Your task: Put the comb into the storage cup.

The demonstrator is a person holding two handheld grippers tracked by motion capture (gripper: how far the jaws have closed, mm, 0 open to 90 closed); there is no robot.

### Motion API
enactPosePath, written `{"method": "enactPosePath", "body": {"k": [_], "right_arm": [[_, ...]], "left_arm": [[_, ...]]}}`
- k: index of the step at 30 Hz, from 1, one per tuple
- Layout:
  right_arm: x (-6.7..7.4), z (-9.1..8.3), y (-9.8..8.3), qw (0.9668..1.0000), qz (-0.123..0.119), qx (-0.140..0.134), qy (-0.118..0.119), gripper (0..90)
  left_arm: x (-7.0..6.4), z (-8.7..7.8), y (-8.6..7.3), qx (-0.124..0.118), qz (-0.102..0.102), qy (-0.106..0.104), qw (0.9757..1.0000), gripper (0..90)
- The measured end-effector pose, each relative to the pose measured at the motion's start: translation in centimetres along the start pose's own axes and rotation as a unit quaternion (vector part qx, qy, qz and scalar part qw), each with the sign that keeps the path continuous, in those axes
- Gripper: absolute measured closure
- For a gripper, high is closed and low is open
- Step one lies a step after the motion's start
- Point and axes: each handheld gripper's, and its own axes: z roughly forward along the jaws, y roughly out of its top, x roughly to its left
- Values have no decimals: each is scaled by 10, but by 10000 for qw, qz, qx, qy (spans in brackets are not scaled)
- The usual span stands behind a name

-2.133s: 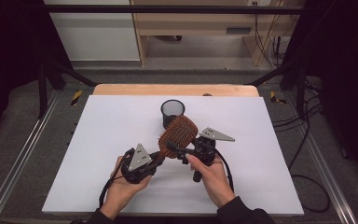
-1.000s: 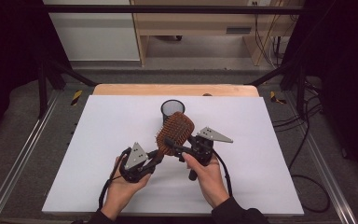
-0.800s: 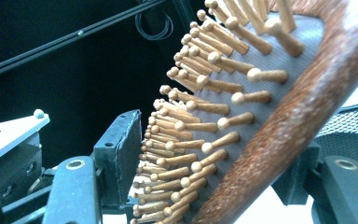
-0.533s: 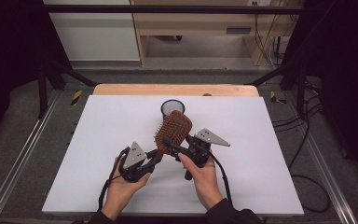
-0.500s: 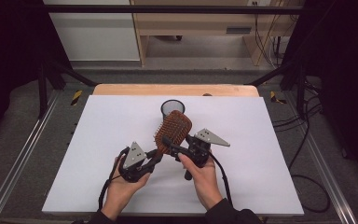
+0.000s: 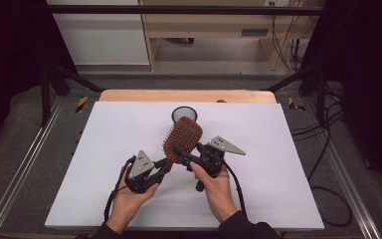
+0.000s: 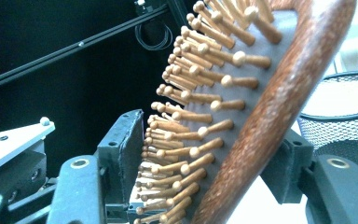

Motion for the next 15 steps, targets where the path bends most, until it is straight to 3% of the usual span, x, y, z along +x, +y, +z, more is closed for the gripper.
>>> {"method": "enactPosePath", "body": {"k": [10, 15], "right_arm": [[-10, -11, 27, 9996, 65, -256, -35, 375], [-10, -12, 31, 9998, 84, -165, 14, 402]], "left_arm": [[-1, 1, -1, 16, 31, -43, 10000, 729], [0, 1, -1, 29, 33, -44, 10000, 729]]}}
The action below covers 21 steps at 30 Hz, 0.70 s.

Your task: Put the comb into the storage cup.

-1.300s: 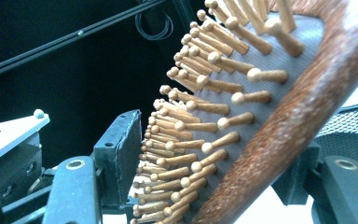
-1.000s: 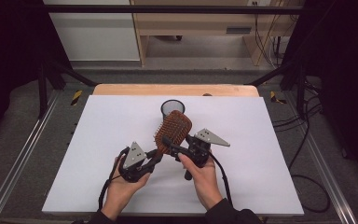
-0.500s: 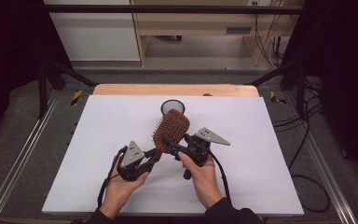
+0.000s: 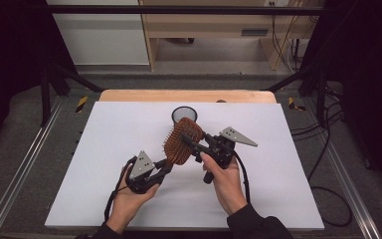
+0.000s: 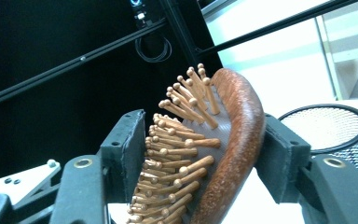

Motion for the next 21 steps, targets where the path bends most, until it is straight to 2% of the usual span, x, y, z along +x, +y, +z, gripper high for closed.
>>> {"method": "enactPosePath", "body": {"k": [6, 13, 21], "right_arm": [[1, 1, 0, 9999, 118, 8, 65, 457], [11, 5, 5, 10000, -43, 78, 45, 504], [15, 7, 5, 9998, -60, 141, 131, 526]], "left_arm": [[1, 1, -1, 8, -32, 6, 10000, 730], [3, -1, -2, -56, -121, 24, 9999, 731], [6, 0, -3, -32, -180, -36, 9998, 732]]}}
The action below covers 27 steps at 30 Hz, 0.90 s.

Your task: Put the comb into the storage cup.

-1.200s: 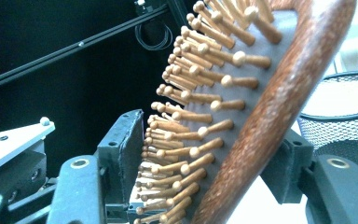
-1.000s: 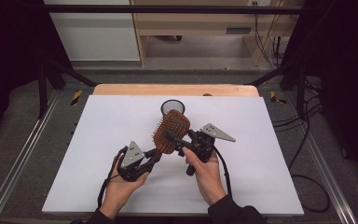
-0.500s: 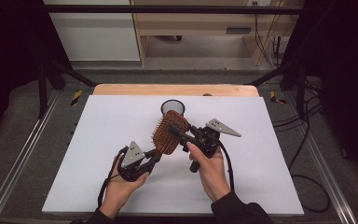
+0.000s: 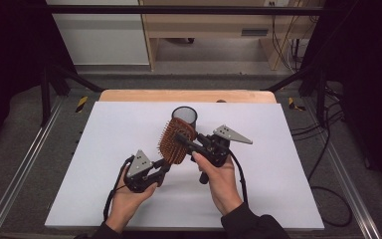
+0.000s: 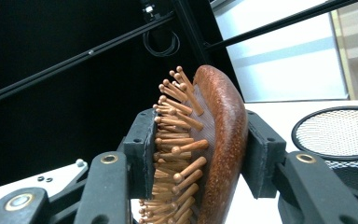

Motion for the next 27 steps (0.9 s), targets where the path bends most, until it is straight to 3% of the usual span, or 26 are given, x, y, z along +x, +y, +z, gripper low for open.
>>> {"method": "enactPosePath", "body": {"k": [6, 15, 27], "right_arm": [[4, -2, 3, 10000, -64, -9, 67, 536], [14, 2, 11, 9997, -242, 3, 54, 548], [23, 12, 19, 9993, -355, 82, -40, 558]], "left_arm": [[-1, -1, 1, -72, -16, -51, 10000, 732], [2, -3, 3, -263, -241, -183, 9992, 731], [7, -6, 2, -461, -463, -191, 9977, 730]]}}
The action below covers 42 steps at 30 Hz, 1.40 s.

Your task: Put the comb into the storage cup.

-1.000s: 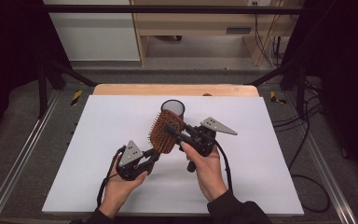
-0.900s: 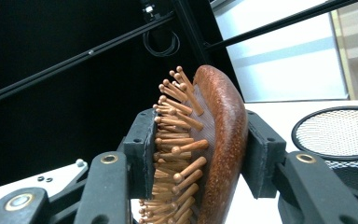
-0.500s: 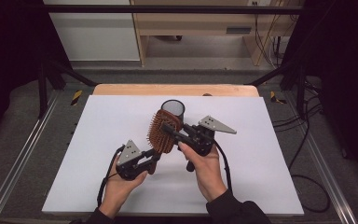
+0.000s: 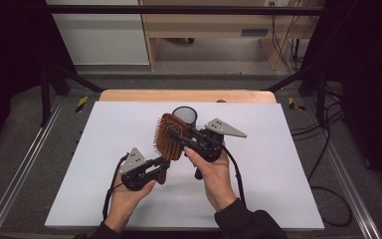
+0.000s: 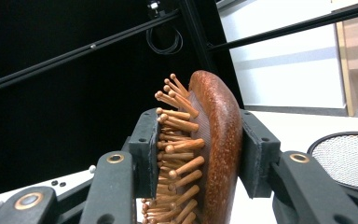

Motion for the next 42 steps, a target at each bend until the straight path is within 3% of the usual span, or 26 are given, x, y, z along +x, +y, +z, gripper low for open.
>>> {"method": "enactPosePath", "body": {"k": [14, 19, 24, 31, 34, 37, 42], "right_arm": [[-2, 6, 6, 9998, 167, -61, -26, 565], [-4, 7, 9, 9996, 258, -105, -48, 564], [-8, 7, 13, 9996, 213, -162, -109, 563], [-20, 9, 19, 9991, 245, -211, -269, 560], [-26, 10, 21, 9989, 253, -204, -351, 559], [-32, 14, 25, 9986, 246, -202, -433, 558], [-40, 20, 36, 9983, 204, -249, -488, 557]], "left_arm": [[5, -3, 0, -230, -179, 122, 9995, 701], [5, -2, -1, -287, -249, 150, 9992, 625], [3, -1, -1, -383, -162, 196, 9989, 544], [6, -5, -1, -523, -32, 471, 9975, 382], [10, -8, -2, -561, 88, 712, 9958, 305], [17, -13, -3, -540, 35, 870, 9947, 216], [36, -34, -8, -578, -144, 1169, 9914, 173]]}}
